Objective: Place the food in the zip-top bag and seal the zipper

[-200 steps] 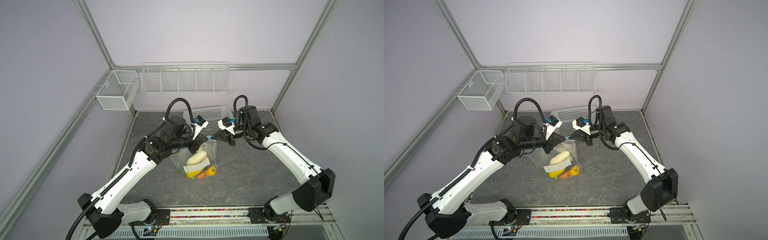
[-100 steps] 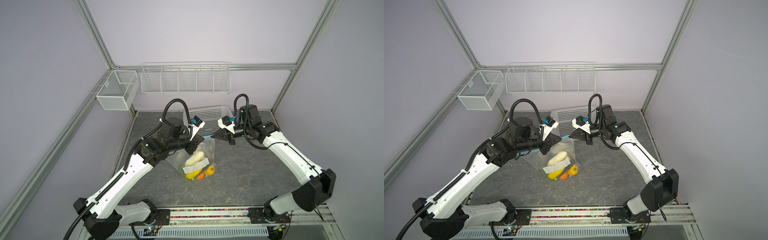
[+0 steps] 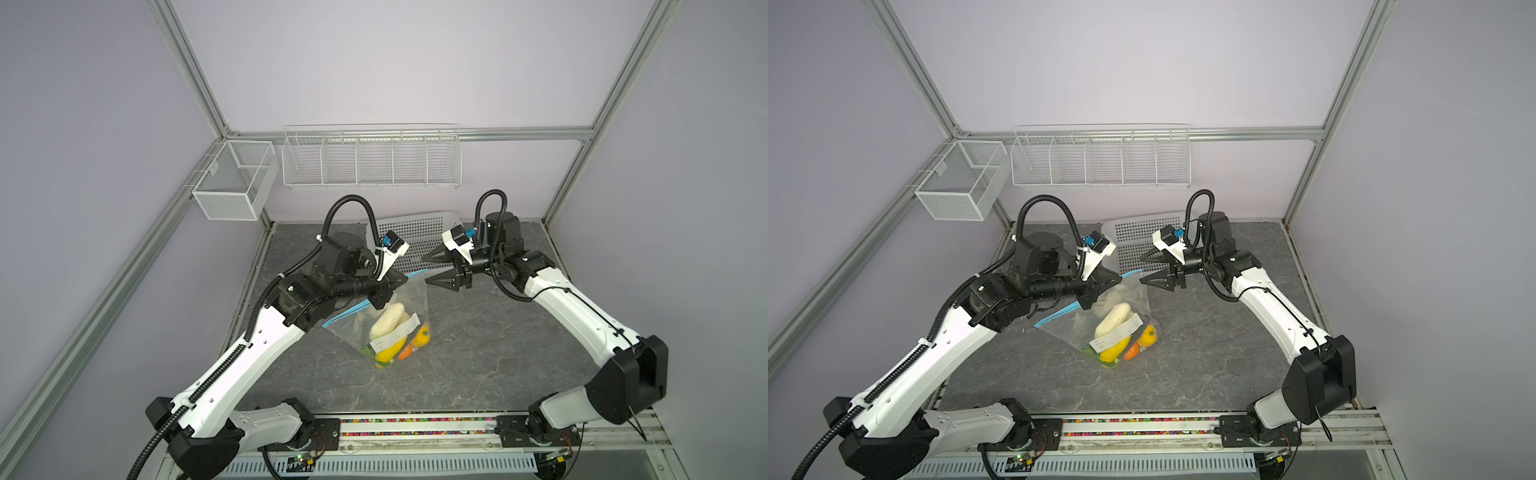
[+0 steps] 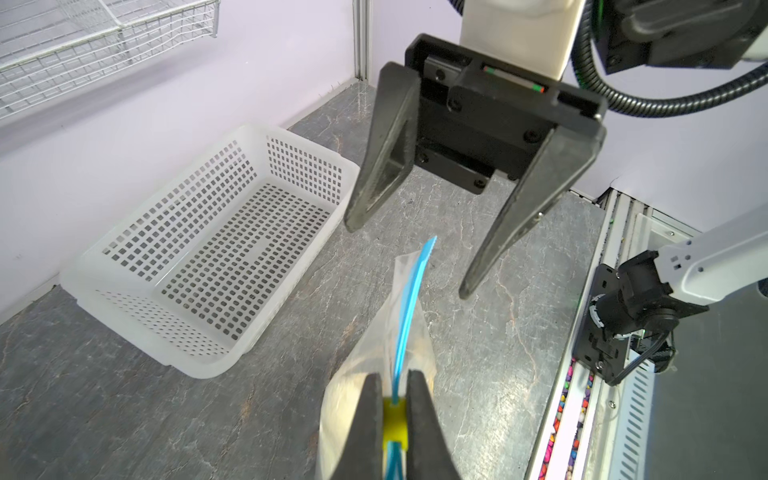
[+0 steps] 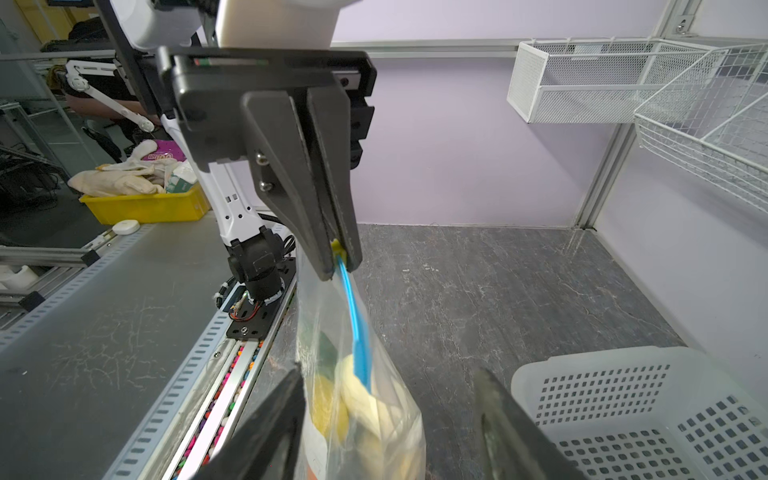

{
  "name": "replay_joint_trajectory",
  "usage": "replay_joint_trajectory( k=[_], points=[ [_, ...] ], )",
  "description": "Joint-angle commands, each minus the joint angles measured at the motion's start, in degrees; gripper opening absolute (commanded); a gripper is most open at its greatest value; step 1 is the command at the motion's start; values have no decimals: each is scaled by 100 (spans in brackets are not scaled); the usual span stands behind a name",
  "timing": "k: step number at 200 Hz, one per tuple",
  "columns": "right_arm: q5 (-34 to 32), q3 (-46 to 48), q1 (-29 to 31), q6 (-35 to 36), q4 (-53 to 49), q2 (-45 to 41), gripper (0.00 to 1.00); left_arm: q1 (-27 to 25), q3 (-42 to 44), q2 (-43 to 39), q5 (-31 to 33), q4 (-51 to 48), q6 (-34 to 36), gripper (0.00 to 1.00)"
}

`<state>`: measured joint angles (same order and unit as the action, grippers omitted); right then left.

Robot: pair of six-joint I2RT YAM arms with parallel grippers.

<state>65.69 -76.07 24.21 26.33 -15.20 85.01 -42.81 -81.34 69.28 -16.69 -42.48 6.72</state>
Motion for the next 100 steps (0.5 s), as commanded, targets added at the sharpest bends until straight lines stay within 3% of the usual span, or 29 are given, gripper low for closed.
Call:
replay_joint_trajectory(
  k=[1,27,56,76,100],
  points=[
    [351,-25,-74,-281,588,-70,72,15,-242,42,-274,21,98,0],
    [499,104,-17,-848,1261,47,75,9,-173,-1,-329,73,88,0],
    [620,258,257,-650,1343,36,69,9,-126,-11,-367,117,86,0],
    [690,21,384,-397,973,215,56,10,-139,30,-404,113,88,0],
    [827,-247,454,-143,534,373,28,16,-171,57,-406,60,102,0]
  ],
)
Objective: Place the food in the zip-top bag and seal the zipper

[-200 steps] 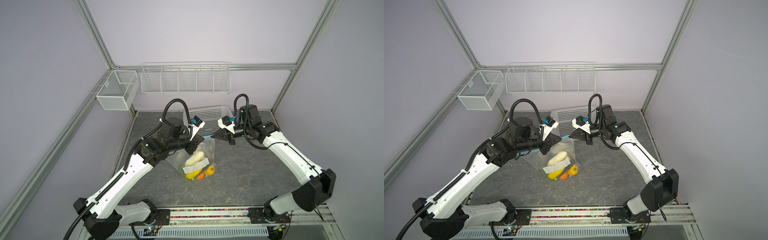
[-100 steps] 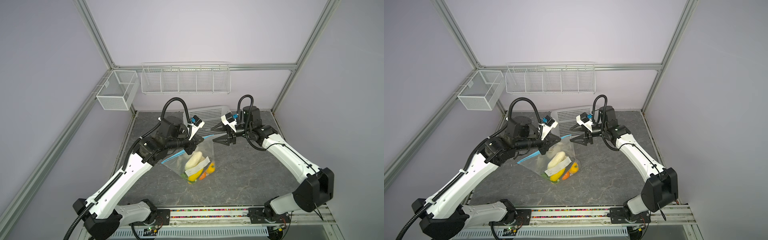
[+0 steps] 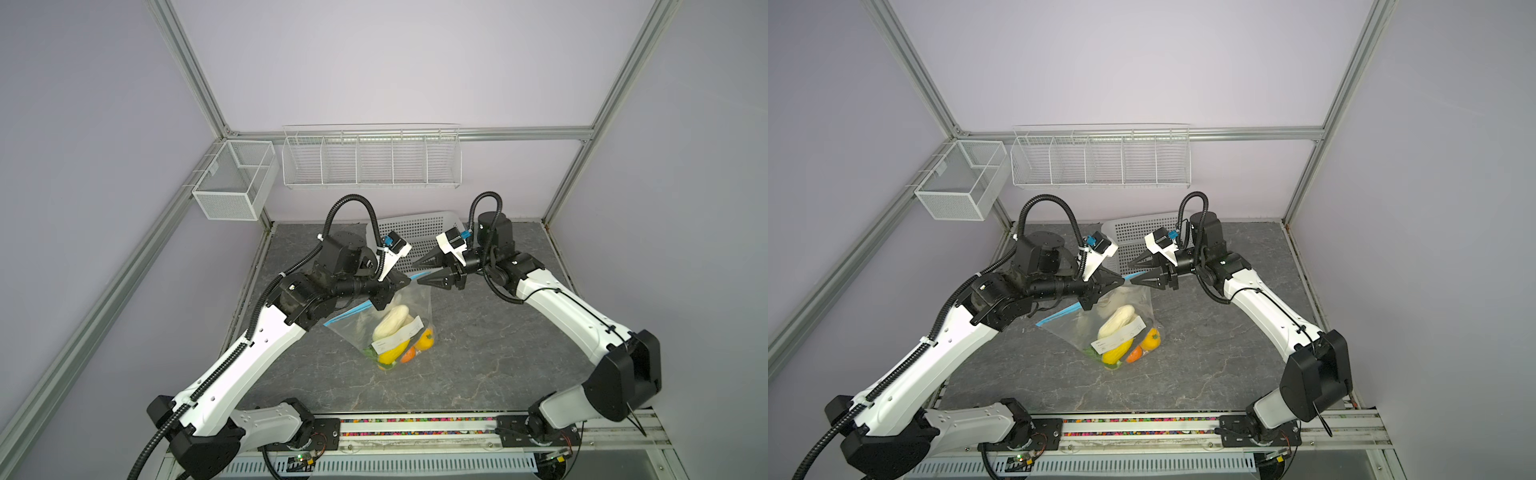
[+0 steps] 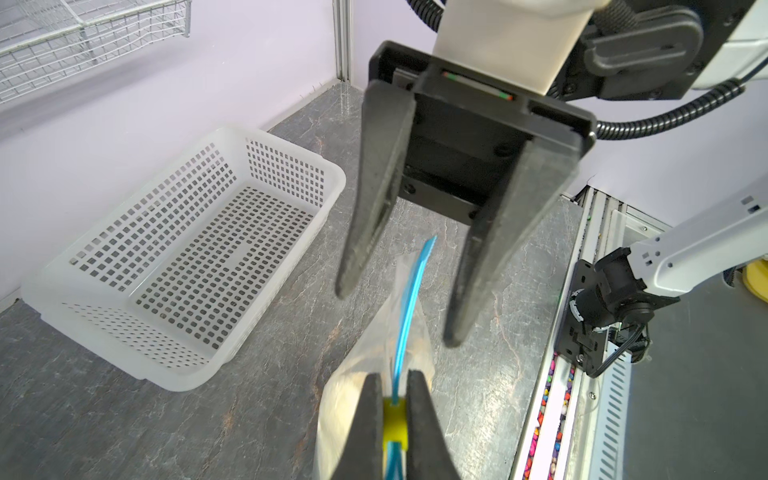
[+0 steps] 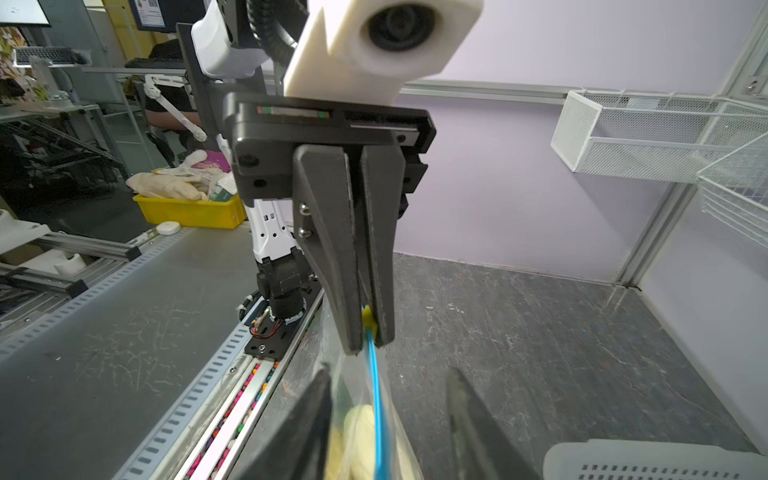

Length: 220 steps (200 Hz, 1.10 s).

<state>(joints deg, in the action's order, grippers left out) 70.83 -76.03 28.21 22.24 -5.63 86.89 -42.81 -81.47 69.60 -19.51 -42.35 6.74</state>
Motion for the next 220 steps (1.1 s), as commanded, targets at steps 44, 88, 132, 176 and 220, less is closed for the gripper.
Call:
replay_joint_trajectory(
  k=[44,88,132,176,220],
  points=[
    [123,-360,136,619,-884,181,11,10,-201,22,-60,-18,117,0],
    [-340,-419,149,762,-1174,102,7,10,-229,3,34,-128,121,0],
    [-1309,-129,145,430,-844,-246,7,15,-263,32,514,-411,165,0],
    [-2157,-28,147,290,-857,-485,7,12,-396,62,776,-730,173,0],
    [-2710,29,149,299,-911,-652,7,9,-342,-106,803,-779,106,0]
  ],
)
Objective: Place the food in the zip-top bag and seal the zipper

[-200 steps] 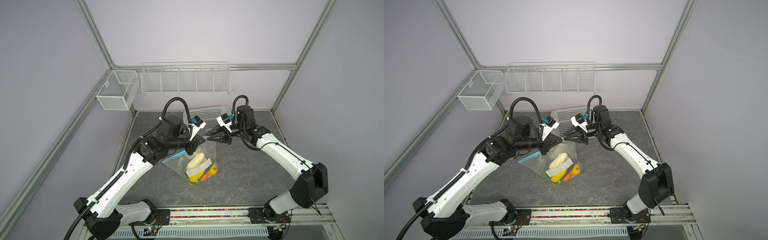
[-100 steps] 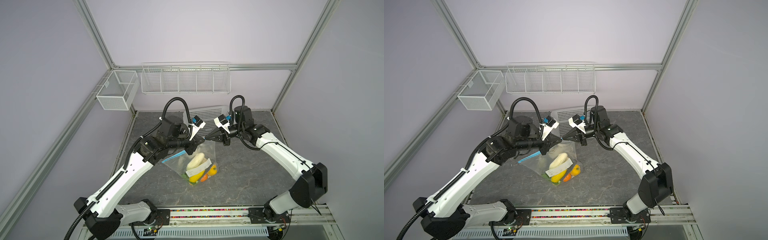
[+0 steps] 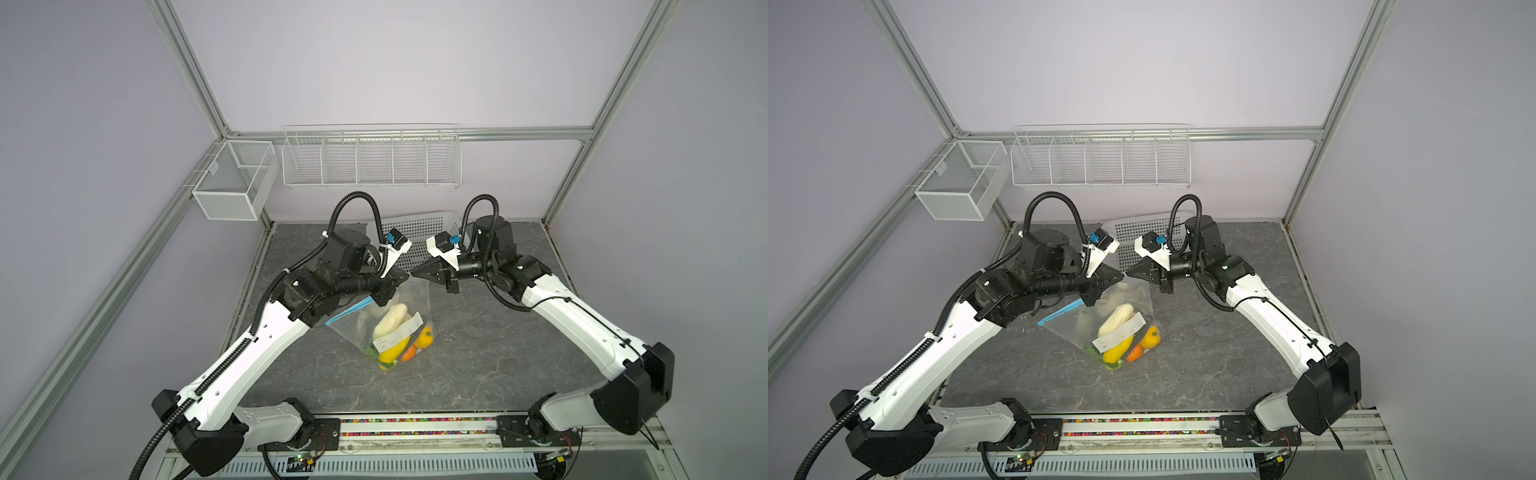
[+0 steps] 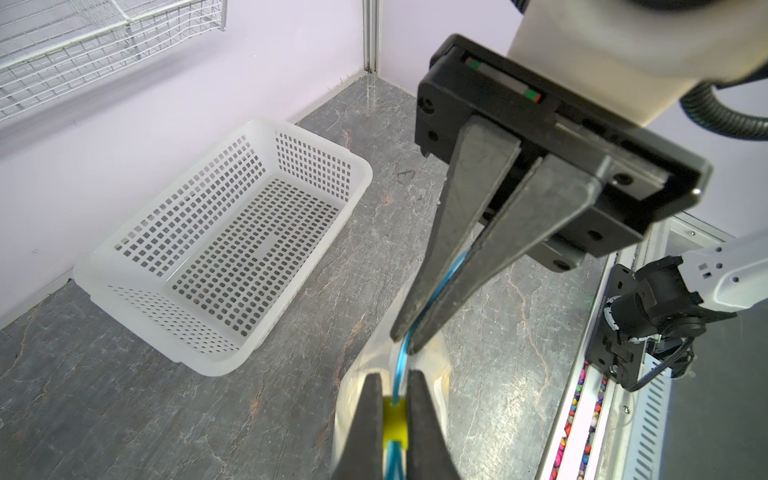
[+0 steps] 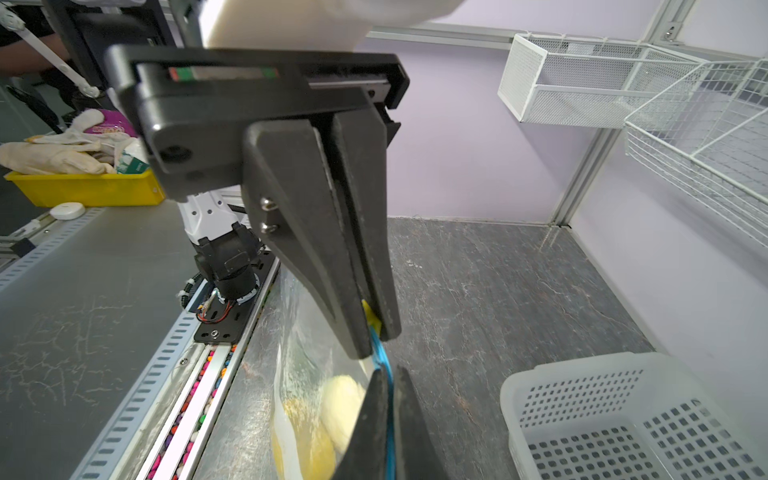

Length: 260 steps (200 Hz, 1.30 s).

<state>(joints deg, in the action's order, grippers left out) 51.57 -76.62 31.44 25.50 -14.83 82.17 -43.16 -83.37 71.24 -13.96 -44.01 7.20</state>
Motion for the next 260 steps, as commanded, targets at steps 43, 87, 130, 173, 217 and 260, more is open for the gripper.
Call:
replay_joint_trajectory(
  k=[43,87,130,173,217,260],
  points=[
    [-1164,-2,-177,31,-175,-149,7,47,-50,-427,302,-693,-1,0],
    [-1676,-10,-176,129,-244,-168,7,48,42,-582,437,-792,-65,0],
    [-2026,-75,-174,201,-367,-169,7,44,55,-637,438,-899,-113,0],
    [-2156,-116,-200,219,-428,-153,7,44,156,-781,479,-957,-189,0],
    [-2188,-143,-226,252,-485,-162,7,52,263,-922,435,-1030,-268,0],
    [-2242,-118,-236,297,-539,-168,7,52,294,-1042,383,-1199,-337,0]
  ],
)
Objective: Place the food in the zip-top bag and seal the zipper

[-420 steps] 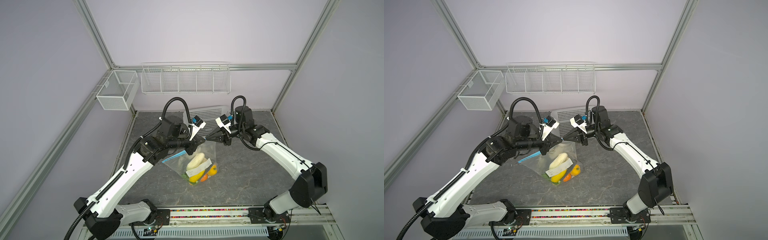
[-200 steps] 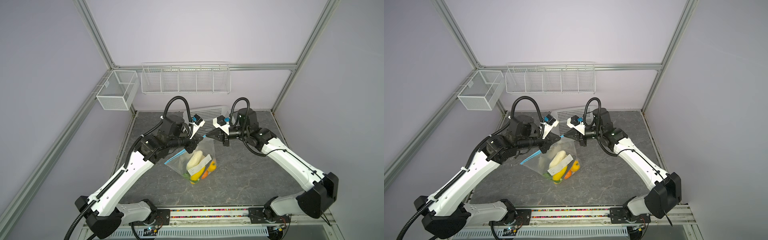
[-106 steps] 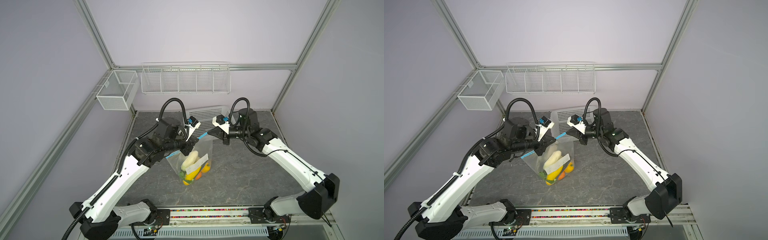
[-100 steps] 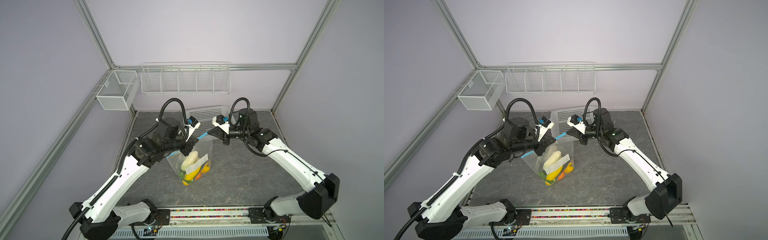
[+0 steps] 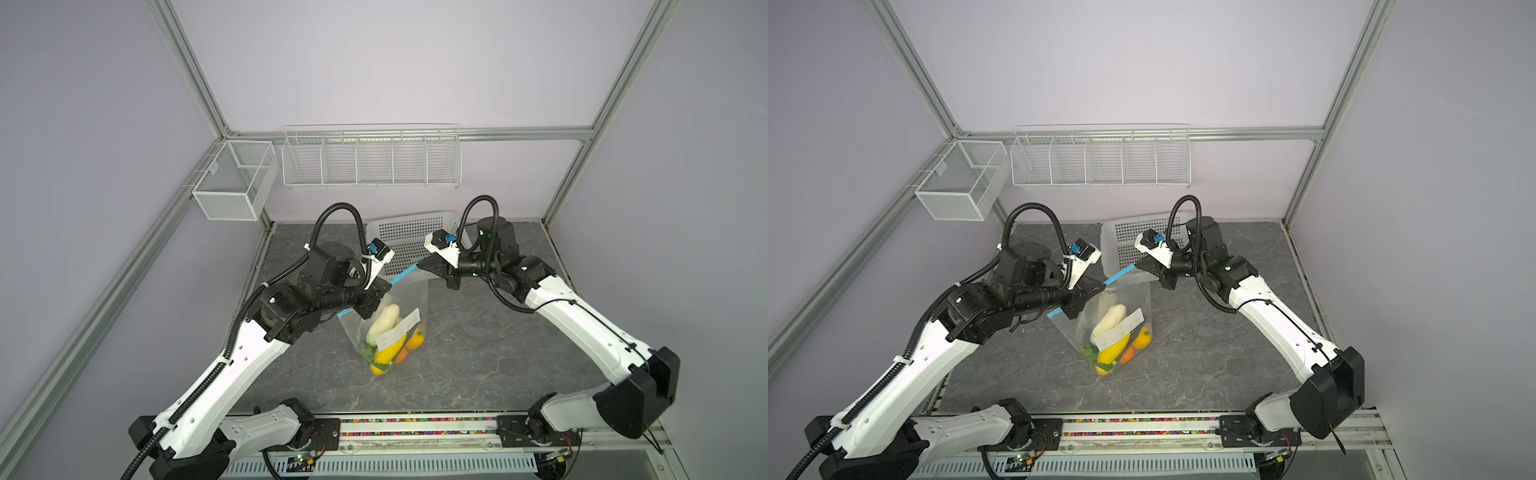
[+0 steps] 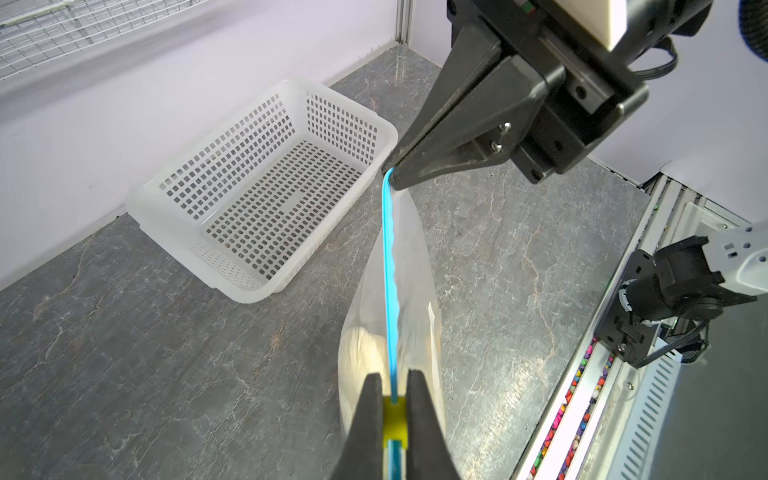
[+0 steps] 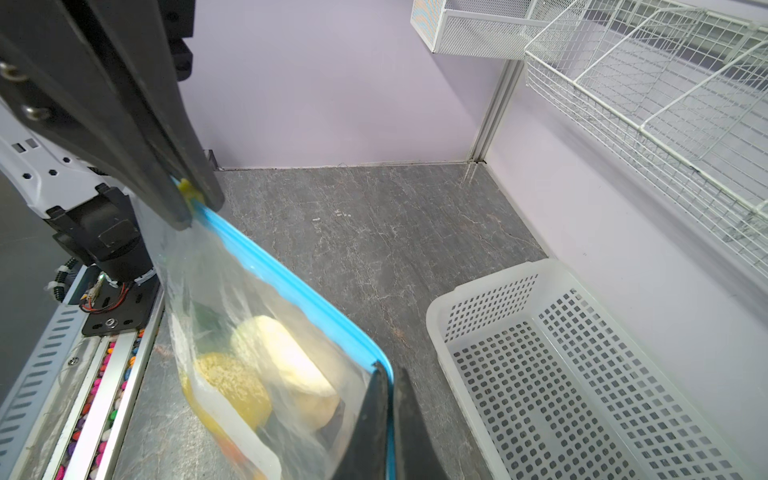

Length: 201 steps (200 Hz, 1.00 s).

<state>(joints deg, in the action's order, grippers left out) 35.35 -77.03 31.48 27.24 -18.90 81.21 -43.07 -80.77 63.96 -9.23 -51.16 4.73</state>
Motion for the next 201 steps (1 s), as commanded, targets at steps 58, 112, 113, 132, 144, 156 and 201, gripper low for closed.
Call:
replay_joint_trajectory(
  k=[58,112,113,132,144,156,201],
  points=[
    [-552,-59,-254,221,-274,-36,7,36,301,-502,-326,-536,-350,0],
    [-626,6,-258,296,-335,-43,7,36,525,-683,-371,-585,-585,0],
    [-631,1,-262,297,-344,-39,7,36,531,-688,-366,-587,-582,0],
    [-703,-21,-273,342,-429,-27,7,41,609,-744,-308,-589,-614,0],
    [-739,-21,-272,344,-435,-54,7,38,637,-776,-278,-604,-629,0],
    [-750,-7,-277,352,-444,-77,7,39,634,-800,-264,-642,-648,0],
    [-793,10,-274,360,-434,-50,7,37,675,-928,-202,-785,-736,0]
  ],
)
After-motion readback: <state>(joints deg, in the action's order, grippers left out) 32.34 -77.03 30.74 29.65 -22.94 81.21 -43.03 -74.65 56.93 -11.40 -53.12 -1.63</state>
